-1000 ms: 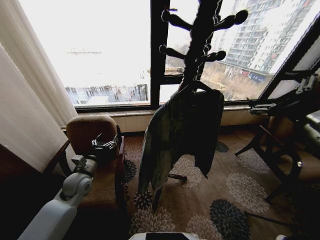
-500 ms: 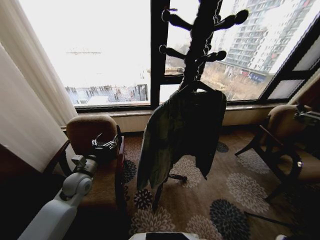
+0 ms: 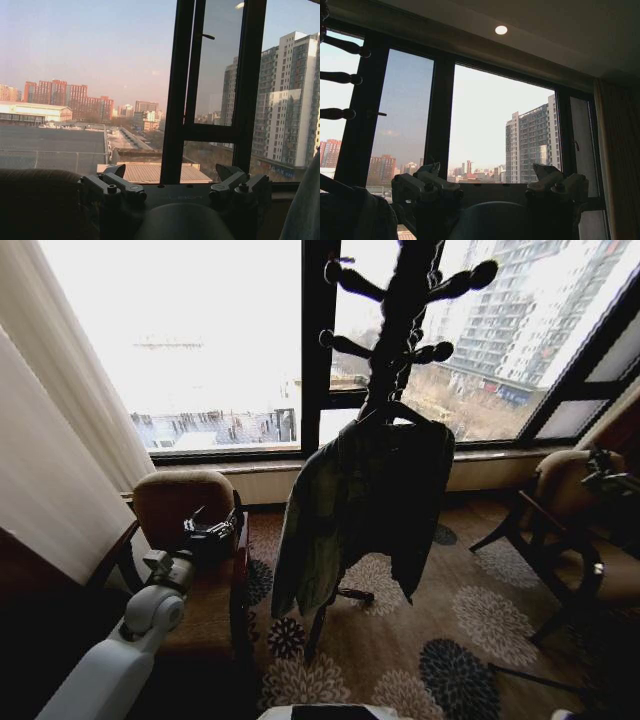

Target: Pick up the clothes from the bed and hang them on the clothes hanger.

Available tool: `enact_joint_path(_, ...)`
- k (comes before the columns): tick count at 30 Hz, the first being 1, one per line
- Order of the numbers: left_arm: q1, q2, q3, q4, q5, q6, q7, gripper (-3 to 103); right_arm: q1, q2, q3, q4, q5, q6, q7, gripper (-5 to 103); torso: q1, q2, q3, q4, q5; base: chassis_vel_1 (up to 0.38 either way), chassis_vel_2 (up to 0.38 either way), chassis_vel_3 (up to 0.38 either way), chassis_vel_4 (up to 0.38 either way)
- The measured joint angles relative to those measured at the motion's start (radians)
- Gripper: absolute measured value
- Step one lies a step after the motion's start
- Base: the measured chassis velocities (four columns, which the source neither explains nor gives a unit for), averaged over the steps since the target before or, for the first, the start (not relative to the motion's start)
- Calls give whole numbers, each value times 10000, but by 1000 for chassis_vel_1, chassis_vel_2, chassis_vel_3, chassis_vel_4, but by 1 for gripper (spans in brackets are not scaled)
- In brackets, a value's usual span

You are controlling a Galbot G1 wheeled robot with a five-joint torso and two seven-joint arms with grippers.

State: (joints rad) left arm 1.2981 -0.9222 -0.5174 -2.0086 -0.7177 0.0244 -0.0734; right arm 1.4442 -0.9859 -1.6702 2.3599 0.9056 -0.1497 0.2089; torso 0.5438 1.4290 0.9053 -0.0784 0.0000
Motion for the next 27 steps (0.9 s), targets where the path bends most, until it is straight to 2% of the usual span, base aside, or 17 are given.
enact_joint_path(5, 0, 0, 1, -1, 0, 0, 0, 100, 393, -52, -543, -1275, 49, 498, -517, 100, 0, 0, 0, -3, 2, 0, 0, 0, 0)
enact_joint_path(12, 0, 0, 0, 0, 0, 0, 0, 100, 810, 223, -1342, -2358, 365, 862, -1135, 100, 0, 0, 0, -2, 1, 0, 0, 0, 0)
enact_joint_path(16, 0, 0, 0, 0, 0, 0, 0, 100, 1138, 451, -2085, -2799, 26, 1078, -1485, 100, 1, -1, 1, -1, 1, 0, 0, 0, 0)
enact_joint_path(22, 0, 0, 0, 0, 0, 0, 0, 100, 1998, 1079, -3427, -3450, -1120, 1335, -1859, 100, 1, 0, 0, -1, 0, 0, 0, 0, 0)
enact_joint_path(27, 0, 0, 1, -1, 0, 0, 0, 100, 2697, 1369, -4197, -3834, -1404, 1365, -1982, 100, 1, -1, 1, -1, 0, 0, 0, 0, 0)
